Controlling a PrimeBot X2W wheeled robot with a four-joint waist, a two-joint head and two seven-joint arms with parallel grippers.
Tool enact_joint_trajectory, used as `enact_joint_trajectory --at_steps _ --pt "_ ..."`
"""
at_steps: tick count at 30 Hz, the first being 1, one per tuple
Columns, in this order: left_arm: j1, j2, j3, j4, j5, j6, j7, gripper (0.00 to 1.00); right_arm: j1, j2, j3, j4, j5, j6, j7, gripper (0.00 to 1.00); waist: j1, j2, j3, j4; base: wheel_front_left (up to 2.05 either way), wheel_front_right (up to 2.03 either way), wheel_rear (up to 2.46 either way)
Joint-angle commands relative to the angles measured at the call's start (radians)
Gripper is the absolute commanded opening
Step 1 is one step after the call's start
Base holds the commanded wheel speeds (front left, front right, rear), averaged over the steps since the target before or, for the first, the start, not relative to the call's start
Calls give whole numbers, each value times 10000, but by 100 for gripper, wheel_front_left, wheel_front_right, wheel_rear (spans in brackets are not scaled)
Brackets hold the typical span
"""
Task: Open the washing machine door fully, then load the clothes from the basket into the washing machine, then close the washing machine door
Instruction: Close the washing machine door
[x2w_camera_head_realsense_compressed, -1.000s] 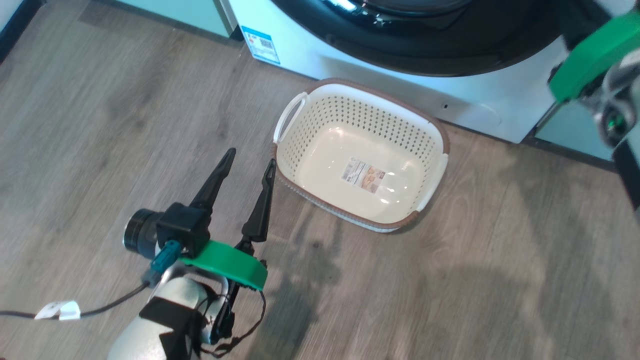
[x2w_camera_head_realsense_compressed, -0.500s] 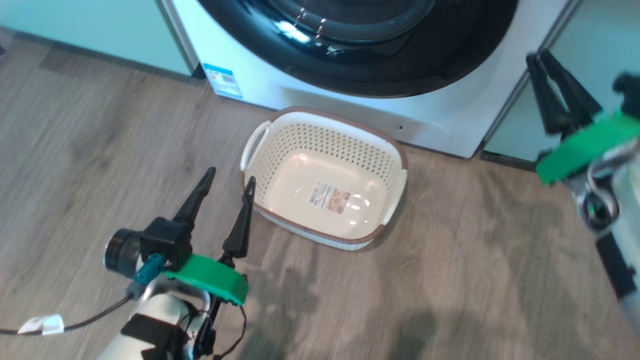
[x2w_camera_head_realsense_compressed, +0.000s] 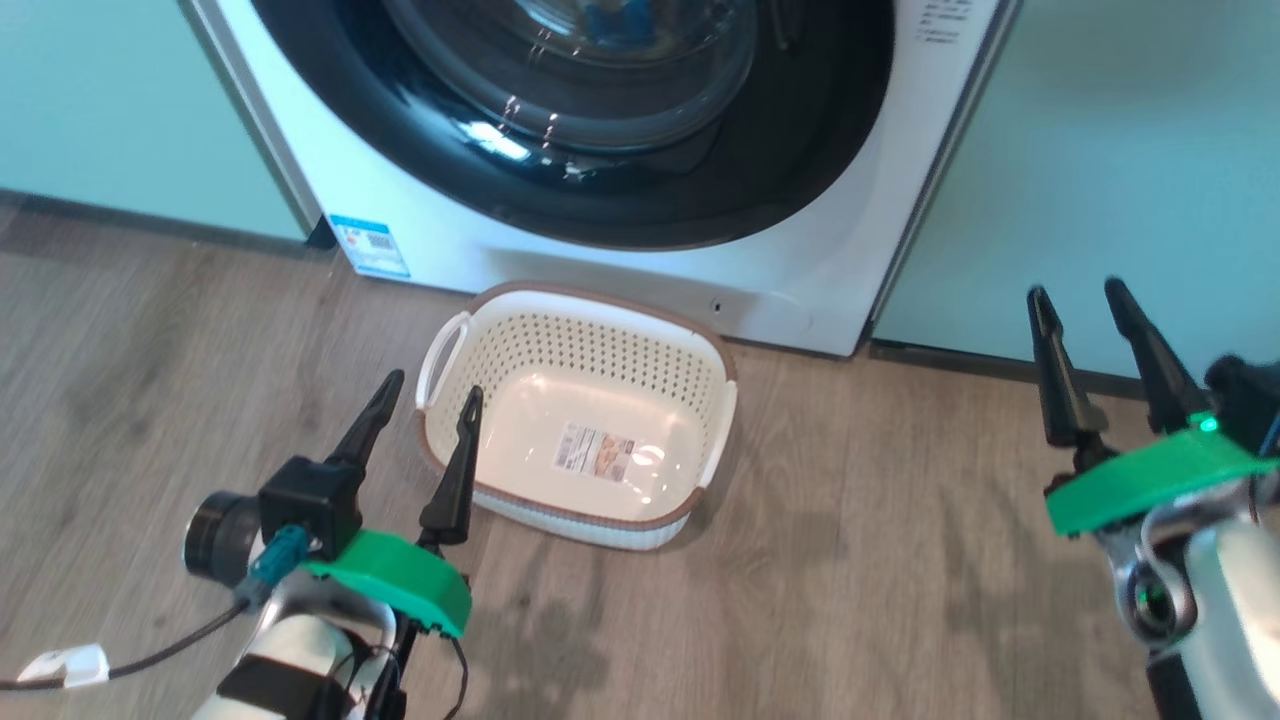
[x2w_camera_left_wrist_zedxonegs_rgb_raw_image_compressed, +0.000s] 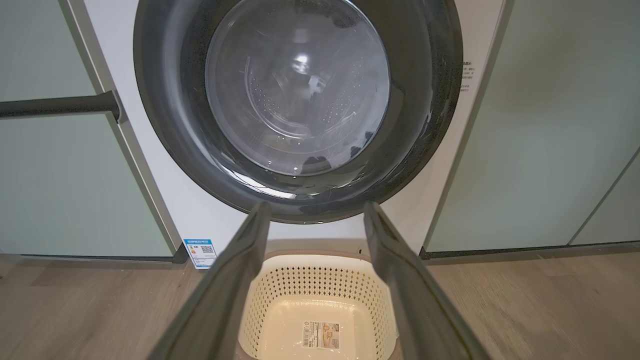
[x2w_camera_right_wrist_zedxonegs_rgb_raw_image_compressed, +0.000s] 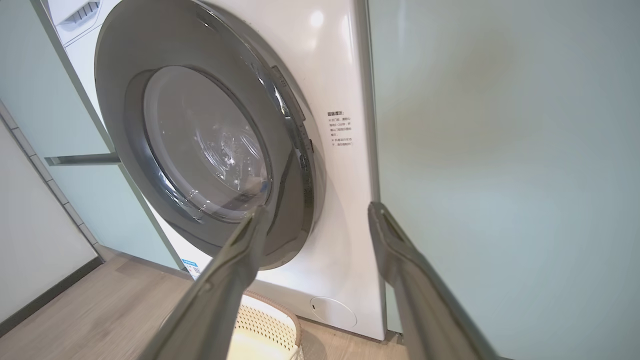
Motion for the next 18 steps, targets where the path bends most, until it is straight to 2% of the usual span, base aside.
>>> enact_joint_trajectory --at_steps 1,11,18 --pt "-137 296 509 -305 -78 59 5 100 25 67 19 -437 -92 -36 59 100 1 -1 -149 -126 0 0 0" --pt "271 424 645 -230 -305 142 62 100 2477 620 -1084 -2383 -710 -36 871 100 1 -1 -694 -618 0 0 0" --pt "635 449 699 -187 -391 275 27 100 3745 761 -1395 -3444 -979 -36 1436 100 1 -1 -988 -957 0 0 0"
